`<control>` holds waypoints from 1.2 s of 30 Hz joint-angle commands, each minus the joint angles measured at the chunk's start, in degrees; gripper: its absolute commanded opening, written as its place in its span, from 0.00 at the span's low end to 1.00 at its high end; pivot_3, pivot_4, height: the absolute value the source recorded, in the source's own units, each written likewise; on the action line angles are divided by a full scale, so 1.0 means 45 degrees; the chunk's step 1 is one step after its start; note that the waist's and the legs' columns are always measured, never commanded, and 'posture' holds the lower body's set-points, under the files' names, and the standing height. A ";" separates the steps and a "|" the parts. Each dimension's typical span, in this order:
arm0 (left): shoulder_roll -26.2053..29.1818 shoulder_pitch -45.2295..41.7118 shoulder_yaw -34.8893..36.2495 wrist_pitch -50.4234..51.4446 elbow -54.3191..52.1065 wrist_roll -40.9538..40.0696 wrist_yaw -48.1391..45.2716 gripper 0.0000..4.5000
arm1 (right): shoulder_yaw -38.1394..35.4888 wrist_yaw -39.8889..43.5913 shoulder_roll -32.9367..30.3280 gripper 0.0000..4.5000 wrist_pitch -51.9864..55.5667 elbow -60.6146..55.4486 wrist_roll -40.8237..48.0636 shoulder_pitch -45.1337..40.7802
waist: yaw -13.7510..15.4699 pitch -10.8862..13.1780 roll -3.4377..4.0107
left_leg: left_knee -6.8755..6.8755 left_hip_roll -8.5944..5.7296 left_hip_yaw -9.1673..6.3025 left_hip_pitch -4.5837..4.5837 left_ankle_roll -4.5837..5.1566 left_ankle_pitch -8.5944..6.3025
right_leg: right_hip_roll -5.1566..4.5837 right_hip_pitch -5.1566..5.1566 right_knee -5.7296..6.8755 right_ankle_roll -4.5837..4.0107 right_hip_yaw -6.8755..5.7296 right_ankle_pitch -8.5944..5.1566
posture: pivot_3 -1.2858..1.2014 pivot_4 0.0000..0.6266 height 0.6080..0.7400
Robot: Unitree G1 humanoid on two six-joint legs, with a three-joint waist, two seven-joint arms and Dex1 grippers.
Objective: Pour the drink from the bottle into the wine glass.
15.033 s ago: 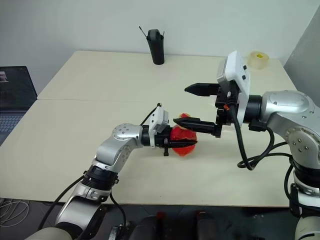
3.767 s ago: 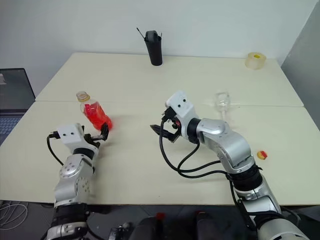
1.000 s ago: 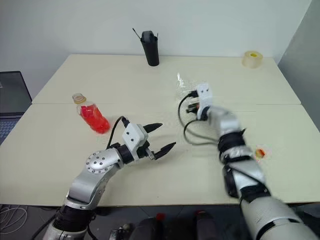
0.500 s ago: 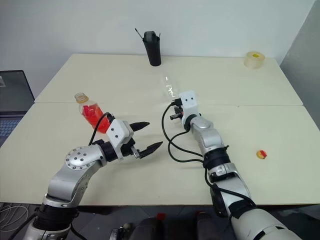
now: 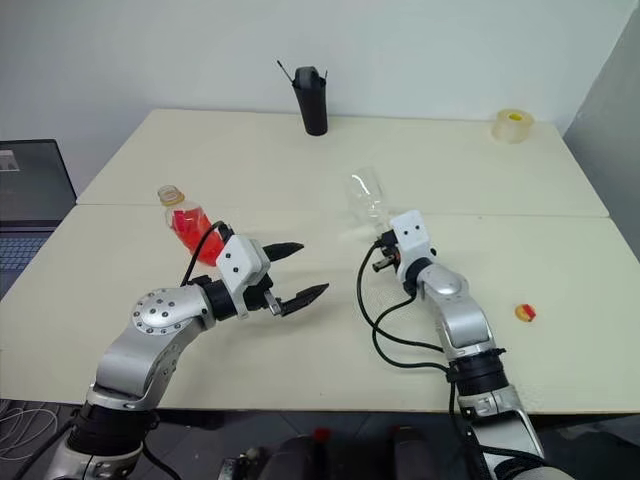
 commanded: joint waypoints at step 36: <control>-0.0266 -0.0419 -0.0148 -0.1029 0.0828 0.0331 -0.0329 1.00 | -0.1790 0.0284 -0.3110 0.03 1.3130 0.1592 0.3952 -0.5277 | -0.0013 0.0033 0.0123 | -0.0061 -0.0030 -0.0106 -0.0010 0.0017 -0.0009 | -0.0015 0.0077 -0.0126 -0.0002 -0.0048 -0.0017 | 0.52 0.24 1.00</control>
